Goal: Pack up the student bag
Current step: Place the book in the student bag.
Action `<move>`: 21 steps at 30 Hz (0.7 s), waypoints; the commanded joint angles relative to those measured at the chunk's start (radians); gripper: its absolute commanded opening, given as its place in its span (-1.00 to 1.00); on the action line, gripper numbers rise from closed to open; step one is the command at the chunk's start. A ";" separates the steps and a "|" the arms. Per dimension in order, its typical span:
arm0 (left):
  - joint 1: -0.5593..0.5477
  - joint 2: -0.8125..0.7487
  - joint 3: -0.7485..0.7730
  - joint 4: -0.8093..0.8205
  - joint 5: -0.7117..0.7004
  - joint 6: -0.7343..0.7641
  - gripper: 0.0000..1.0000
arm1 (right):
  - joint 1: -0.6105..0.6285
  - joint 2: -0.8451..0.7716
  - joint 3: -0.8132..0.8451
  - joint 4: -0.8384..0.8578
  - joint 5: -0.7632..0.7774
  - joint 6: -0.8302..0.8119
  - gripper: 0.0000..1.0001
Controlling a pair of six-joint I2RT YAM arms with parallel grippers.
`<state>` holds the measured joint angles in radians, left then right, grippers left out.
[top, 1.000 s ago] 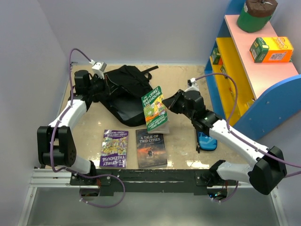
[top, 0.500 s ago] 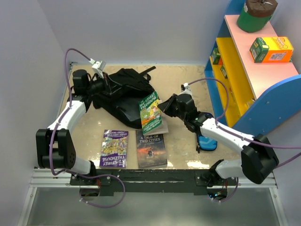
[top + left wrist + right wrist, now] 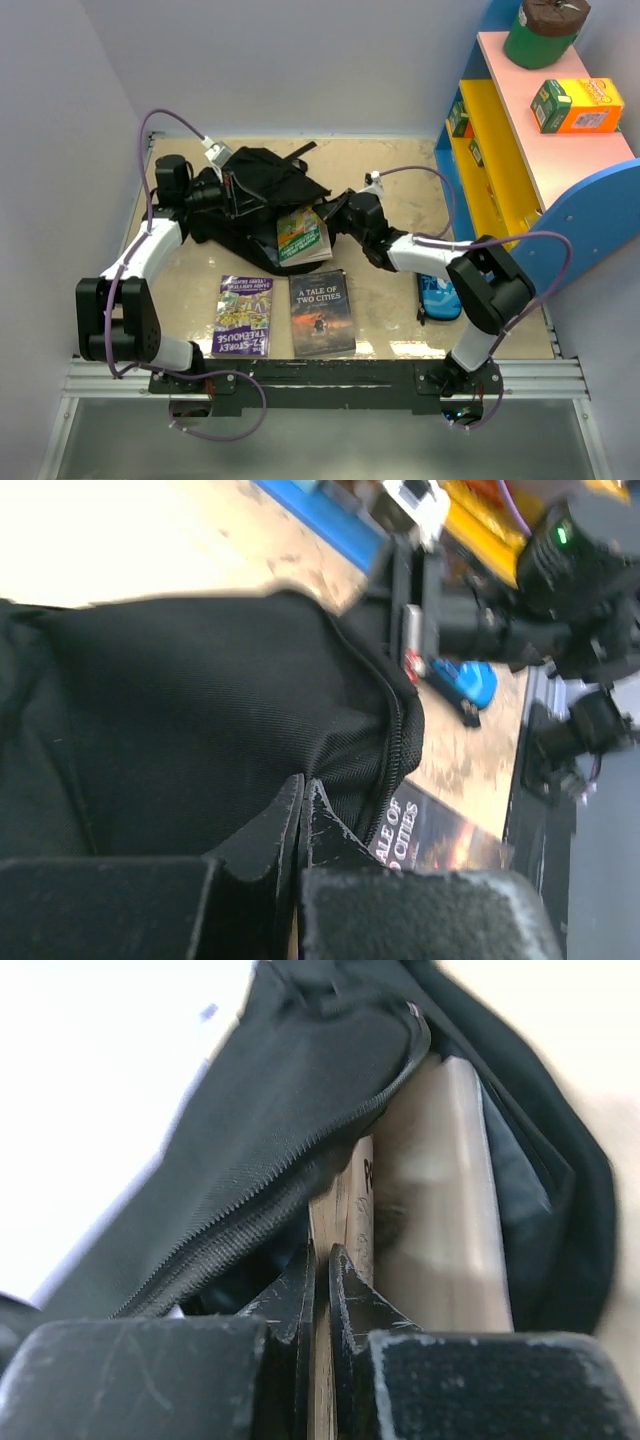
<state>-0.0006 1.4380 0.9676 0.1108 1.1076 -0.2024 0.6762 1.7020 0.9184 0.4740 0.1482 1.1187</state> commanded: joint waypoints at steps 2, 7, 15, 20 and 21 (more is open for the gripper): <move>-0.006 0.004 0.075 -0.218 0.196 0.261 -1.00 | 0.008 0.080 0.099 0.343 0.082 0.082 -1.00; -0.013 0.058 0.144 -0.483 0.212 0.490 -1.00 | 0.043 0.205 0.210 0.394 0.117 0.135 -1.00; -0.012 0.137 0.241 -0.808 0.227 0.811 -1.00 | 0.105 0.271 0.413 -0.113 0.205 -0.114 -0.30; -0.010 0.147 0.258 -0.813 0.236 0.827 -1.00 | 0.102 0.240 0.393 -0.308 0.275 -0.256 0.56; -0.010 0.147 0.261 -0.803 0.241 0.821 -1.00 | 0.103 0.245 0.398 -0.369 0.289 -0.270 0.57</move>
<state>-0.0021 1.5890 1.1732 -0.6479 1.2320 0.5446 0.7818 1.9789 1.2869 0.3344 0.3470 0.9852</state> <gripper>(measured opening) 0.011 0.759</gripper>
